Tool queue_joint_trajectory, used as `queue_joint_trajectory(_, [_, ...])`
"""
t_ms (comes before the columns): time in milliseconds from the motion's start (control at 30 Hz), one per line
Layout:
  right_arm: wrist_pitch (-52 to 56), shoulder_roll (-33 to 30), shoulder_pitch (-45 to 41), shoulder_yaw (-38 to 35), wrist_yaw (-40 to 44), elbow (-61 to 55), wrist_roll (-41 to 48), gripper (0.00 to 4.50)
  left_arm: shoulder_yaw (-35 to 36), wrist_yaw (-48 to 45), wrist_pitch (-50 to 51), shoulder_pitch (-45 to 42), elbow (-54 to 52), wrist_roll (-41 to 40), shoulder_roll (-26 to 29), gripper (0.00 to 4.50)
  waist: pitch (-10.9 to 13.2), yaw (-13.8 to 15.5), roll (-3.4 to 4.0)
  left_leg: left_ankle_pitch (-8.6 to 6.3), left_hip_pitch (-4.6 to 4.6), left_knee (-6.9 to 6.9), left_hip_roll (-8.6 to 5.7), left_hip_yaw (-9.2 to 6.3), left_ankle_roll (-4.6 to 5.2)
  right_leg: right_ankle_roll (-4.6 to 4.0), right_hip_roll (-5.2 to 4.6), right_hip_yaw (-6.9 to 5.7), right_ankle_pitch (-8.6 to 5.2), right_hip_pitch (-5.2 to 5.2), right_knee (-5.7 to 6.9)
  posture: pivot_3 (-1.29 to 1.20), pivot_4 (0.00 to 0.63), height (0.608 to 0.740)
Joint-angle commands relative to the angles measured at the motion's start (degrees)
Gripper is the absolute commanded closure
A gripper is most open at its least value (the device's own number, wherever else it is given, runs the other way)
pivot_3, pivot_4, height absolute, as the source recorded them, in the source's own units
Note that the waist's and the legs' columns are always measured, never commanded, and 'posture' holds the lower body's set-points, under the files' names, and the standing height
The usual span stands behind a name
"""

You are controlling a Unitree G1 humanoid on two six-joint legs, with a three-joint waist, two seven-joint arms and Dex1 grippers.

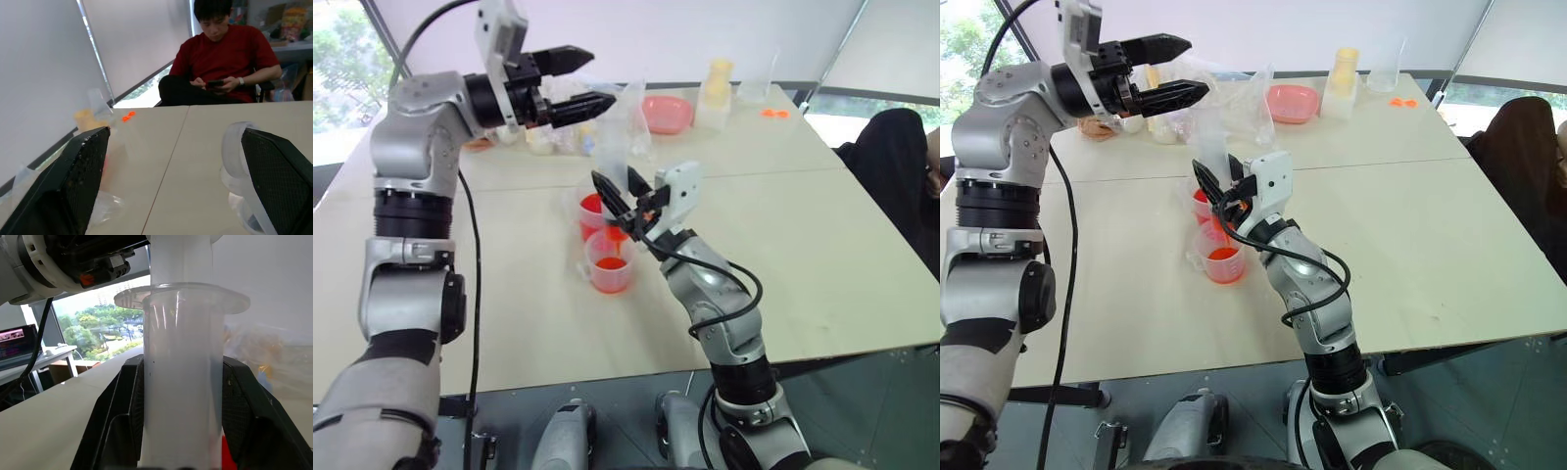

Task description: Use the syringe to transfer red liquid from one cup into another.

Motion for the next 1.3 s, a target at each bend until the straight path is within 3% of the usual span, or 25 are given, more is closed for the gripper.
queue_joint_trajectory(33, [-2.0,1.1,-0.6,1.1,1.0,-2.0,0.1,2.95,-0.1,-1.3,-0.6,-1.8,-1.0,-0.1,0.1,2.29,0.0,0.0,0.0,0.0,0.0,0.0,0.0,0.0,0.0,0.0,0.0,0.0,0.0,0.0,0.0,0.0,0.15,0.74])
queue_joint_trajectory(167, [-2.1,1.4,-0.5,1.1,0.9,-2.0,-0.1,2.95,-0.4,-3.3,1.1,-1.5,-2.2,-0.9,0.7,4.12,0.0,0.0,0.0,0.0,0.0,0.0,0.0,0.0,0.0,0.0,0.0,0.0,0.0,0.0,0.0,0.0,0.15,0.74])
queue_joint_trajectory(200, [-2.1,1.4,-0.5,1.1,0.9,-2.0,-0.1,2.95,-0.4,-3.6,1.9,-1.5,-2.6,-1.2,0.8,4.38,0.0,0.0,0.0,0.0,0.0,0.0,0.0,0.0,0.0,0.0,0.0,0.0,0.0,0.0,0.0,0.0,0.15,0.74])
queue_joint_trajectory(700, [-3.0,1.6,-2.4,-0.2,0.9,-1.9,-0.1,2.95,-1.9,-7.7,10.9,4.5,-12.8,-4.2,1.5,4.38,0.0,0.0,0.0,0.0,0.0,0.0,0.01,-0.03,0.0,0.0,0.0,0.0,0.0,0.0,0.0,0.0,0.15,0.74])
queue_joint_trajectory(1300, [0.1,0.4,-5.5,-3.7,-0.3,-6.1,1.2,2.95,-4.6,-8.6,12.5,12.1,-18.3,-3.3,0.2,4.38,0.0,0.1,0.0,0.0,0.0,0.0,0.01,-0.03,0.0,0.0,-0.01,0.0,0.0,0.0,0.0,0.0,0.15,0.74])
